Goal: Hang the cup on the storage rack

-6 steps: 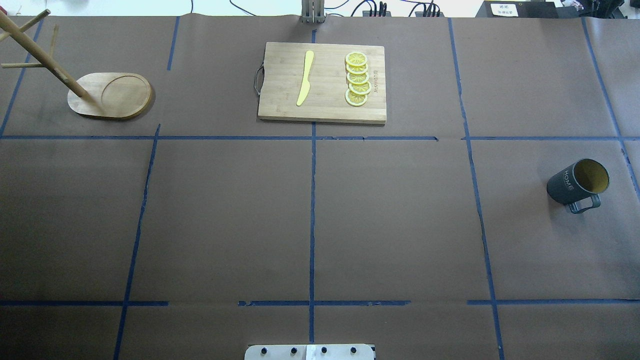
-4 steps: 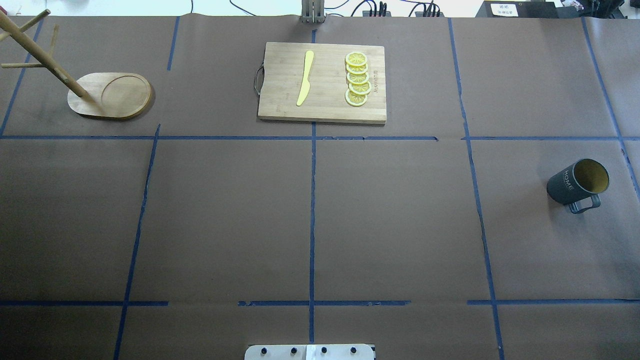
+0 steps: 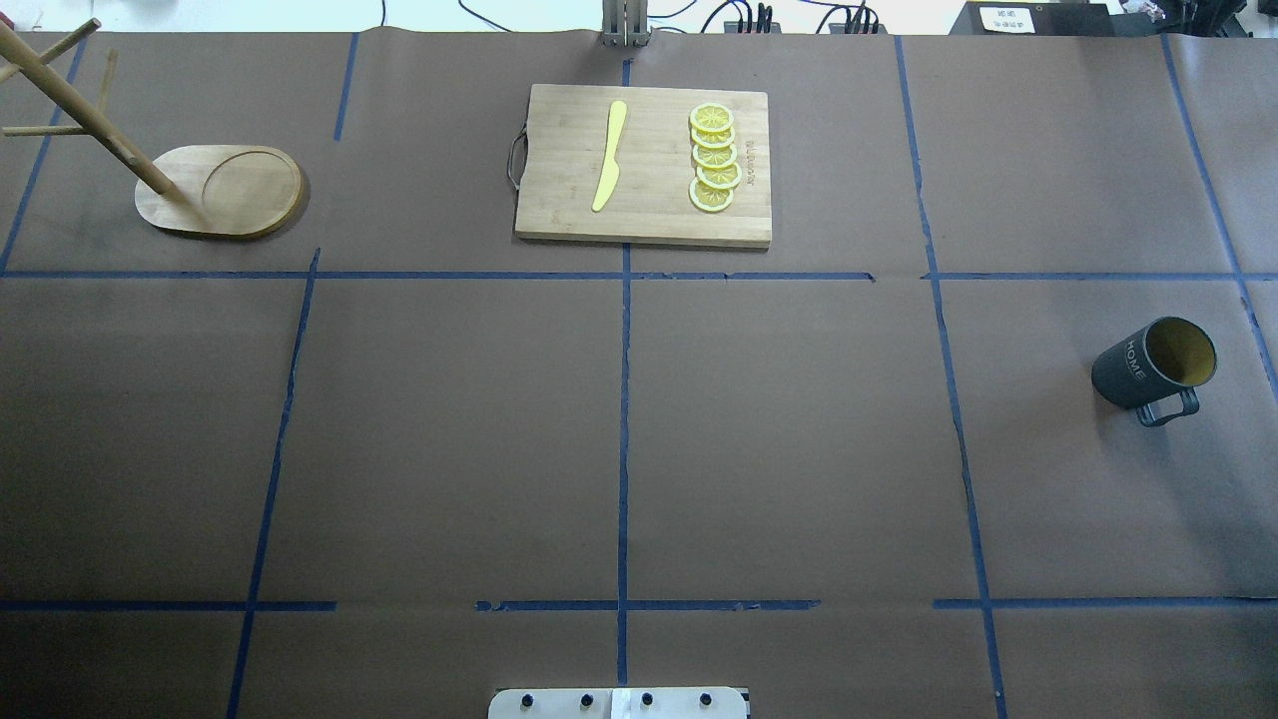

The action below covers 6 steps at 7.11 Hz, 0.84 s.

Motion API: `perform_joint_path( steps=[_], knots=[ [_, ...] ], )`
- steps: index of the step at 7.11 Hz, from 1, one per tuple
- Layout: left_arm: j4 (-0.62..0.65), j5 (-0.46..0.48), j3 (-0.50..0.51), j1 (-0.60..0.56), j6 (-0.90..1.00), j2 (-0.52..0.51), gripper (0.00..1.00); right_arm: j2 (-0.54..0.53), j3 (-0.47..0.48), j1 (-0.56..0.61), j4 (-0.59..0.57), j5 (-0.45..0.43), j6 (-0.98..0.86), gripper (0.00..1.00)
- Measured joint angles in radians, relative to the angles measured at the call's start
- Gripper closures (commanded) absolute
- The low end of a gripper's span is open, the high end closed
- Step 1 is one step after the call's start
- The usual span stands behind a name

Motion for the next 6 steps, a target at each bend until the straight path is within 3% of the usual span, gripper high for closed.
perform_joint_path(
  steps=[3, 6],
  knots=[
    [-0.001, 0.000, -0.001, 0.001, 0.000, 0.000, 0.00, 0.010, 0.005, -0.046, 0.083, 0.002, 0.000, 0.00],
    [-0.002, 0.000, -0.002, 0.001, 0.000, -0.001, 0.00, 0.026, -0.009, -0.189, 0.211, -0.045, 0.007, 0.00]
  ],
)
